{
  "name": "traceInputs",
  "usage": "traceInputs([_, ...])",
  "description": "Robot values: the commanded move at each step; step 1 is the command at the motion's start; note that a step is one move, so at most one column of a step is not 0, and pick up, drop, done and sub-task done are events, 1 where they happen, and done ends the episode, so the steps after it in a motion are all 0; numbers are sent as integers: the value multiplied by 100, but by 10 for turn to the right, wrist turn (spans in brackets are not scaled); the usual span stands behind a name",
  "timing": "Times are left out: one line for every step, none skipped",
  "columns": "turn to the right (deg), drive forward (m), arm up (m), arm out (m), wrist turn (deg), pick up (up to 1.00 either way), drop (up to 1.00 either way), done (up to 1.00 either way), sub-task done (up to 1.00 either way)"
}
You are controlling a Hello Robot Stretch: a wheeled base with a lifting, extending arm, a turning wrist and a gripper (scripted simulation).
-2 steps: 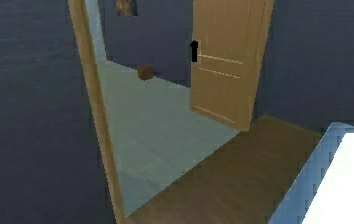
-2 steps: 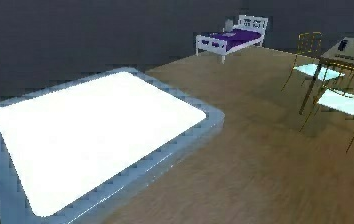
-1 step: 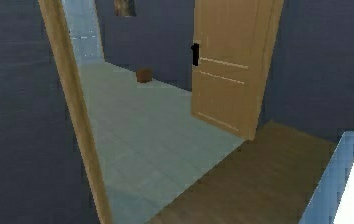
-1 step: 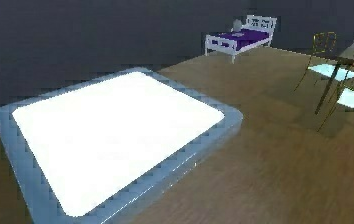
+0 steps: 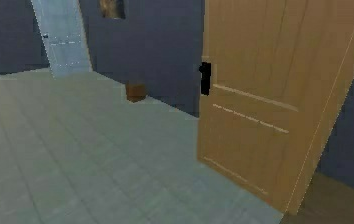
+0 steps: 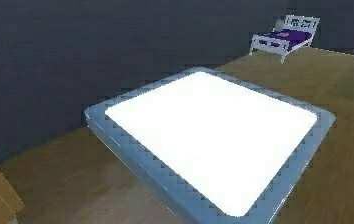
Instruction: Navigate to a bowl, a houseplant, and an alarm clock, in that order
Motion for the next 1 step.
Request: traceInputs([-420,0,0,0,0,0,0,0,0])
